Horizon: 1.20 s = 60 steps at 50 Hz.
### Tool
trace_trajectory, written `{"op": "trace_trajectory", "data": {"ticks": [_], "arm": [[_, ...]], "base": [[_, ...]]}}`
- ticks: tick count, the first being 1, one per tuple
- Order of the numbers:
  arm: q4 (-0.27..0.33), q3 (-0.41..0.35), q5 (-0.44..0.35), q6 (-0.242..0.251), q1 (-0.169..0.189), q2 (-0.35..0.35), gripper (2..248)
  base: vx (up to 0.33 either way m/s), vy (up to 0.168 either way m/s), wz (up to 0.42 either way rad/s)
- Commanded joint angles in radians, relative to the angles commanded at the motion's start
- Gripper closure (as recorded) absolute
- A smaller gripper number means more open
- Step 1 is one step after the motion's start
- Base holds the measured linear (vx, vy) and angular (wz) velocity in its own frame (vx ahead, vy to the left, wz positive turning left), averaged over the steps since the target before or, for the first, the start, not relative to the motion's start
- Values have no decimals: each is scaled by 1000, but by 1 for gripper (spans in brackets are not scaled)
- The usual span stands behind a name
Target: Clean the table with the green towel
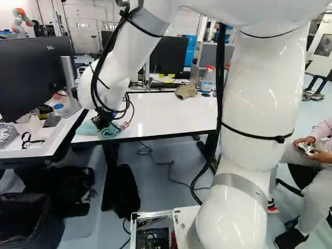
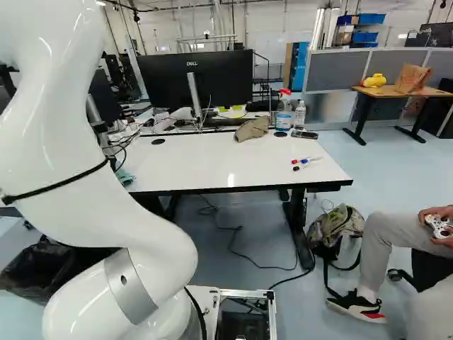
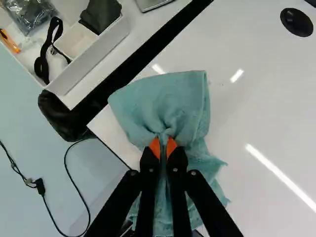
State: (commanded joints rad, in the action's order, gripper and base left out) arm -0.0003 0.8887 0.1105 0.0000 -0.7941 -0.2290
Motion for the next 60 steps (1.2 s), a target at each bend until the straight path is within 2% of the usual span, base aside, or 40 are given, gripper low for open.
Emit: {"op": "trace_trajectory", "data": {"ticks": [31, 60], "arm": [[0, 175, 0, 0, 16, -142, 215], [0, 255, 0, 0, 93, -205, 215]], "base": [[0, 0, 0], [0, 0, 0]]}}
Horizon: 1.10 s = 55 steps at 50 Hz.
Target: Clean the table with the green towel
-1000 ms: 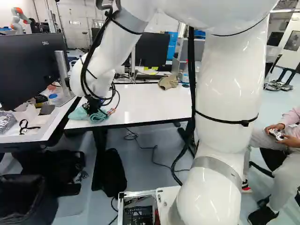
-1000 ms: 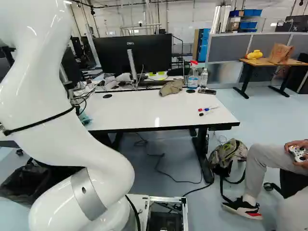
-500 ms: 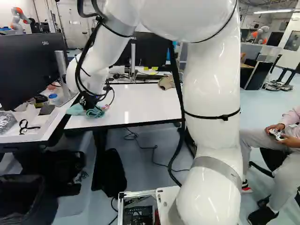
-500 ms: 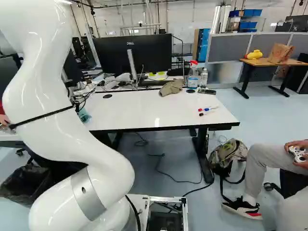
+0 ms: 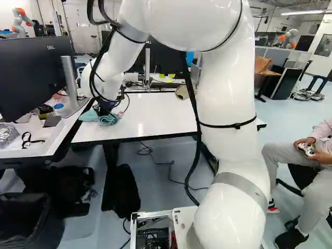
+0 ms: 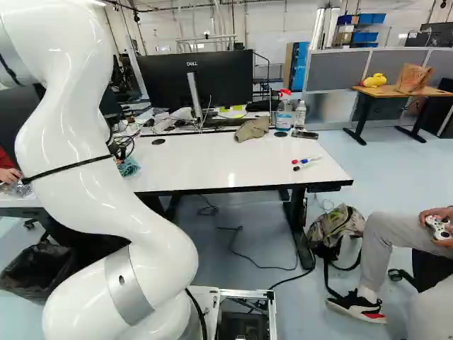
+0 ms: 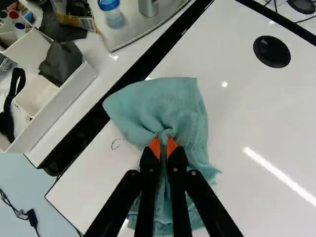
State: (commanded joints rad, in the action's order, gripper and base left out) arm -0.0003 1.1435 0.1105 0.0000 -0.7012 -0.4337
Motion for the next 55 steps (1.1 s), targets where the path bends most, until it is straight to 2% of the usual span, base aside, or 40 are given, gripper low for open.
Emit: {"op": "trace_trajectory", "data": {"ticks": [16, 34, 46, 55], "arm": [[0, 15, 0, 0, 49, -11, 215], [0, -55, 0, 0, 84, 43, 215], [0, -106, 0, 0, 75, 83, 215], [0, -101, 0, 0, 52, 79, 215]], "base": [[0, 0, 0], [0, 0, 0], [0, 0, 0], [0, 0, 0]]}}
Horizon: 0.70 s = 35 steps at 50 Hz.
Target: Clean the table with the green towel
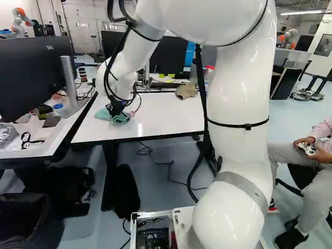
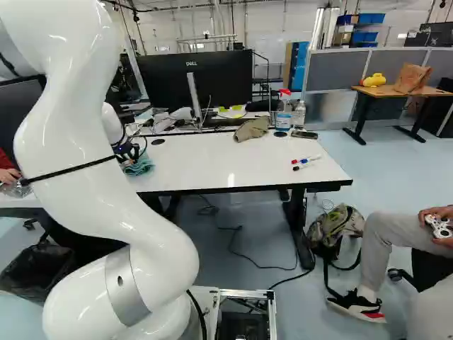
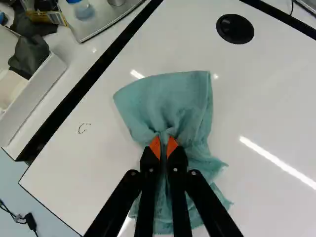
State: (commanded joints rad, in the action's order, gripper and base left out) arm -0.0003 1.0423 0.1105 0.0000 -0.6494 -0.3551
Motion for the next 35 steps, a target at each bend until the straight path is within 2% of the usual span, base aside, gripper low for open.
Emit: {"op": "trace_trajectory", "data": {"ticks": [35], "arm": [[0, 73, 0, 0, -104, -57, 215]], "base": [[0, 0, 0]]}}
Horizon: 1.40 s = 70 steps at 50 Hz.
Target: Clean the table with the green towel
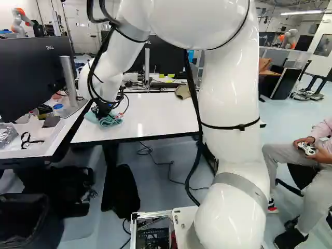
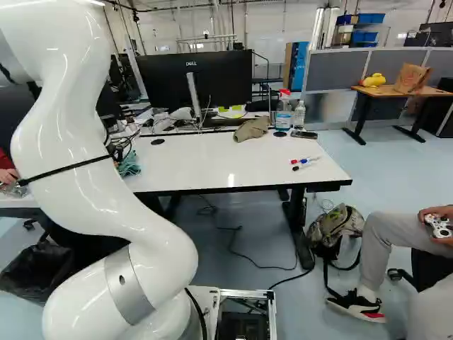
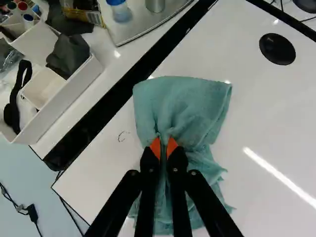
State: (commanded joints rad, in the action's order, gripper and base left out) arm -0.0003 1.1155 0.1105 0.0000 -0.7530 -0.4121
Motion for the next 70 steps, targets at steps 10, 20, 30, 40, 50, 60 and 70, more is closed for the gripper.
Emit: {"op": "trace_trajectory", "data": {"ticks": [10, 20, 30, 40, 50, 60, 70], "arm": [[0, 25, 0, 0, -28, -19, 215], [0, 51, 0, 0, -56, -39, 215], [0, 84, 0, 0, -80, -64, 215], [0, 131, 0, 0, -92, -99, 215], [0, 164, 0, 0, -75, -124, 215], [0, 170, 0, 0, -49, -128, 215], [0, 161, 0, 0, -19, -122, 215]], "base": [[0, 0, 0], [0, 0, 0], [0, 0, 0], [0, 0, 0], [0, 0, 0], [0, 0, 0], [0, 0, 0]]}}
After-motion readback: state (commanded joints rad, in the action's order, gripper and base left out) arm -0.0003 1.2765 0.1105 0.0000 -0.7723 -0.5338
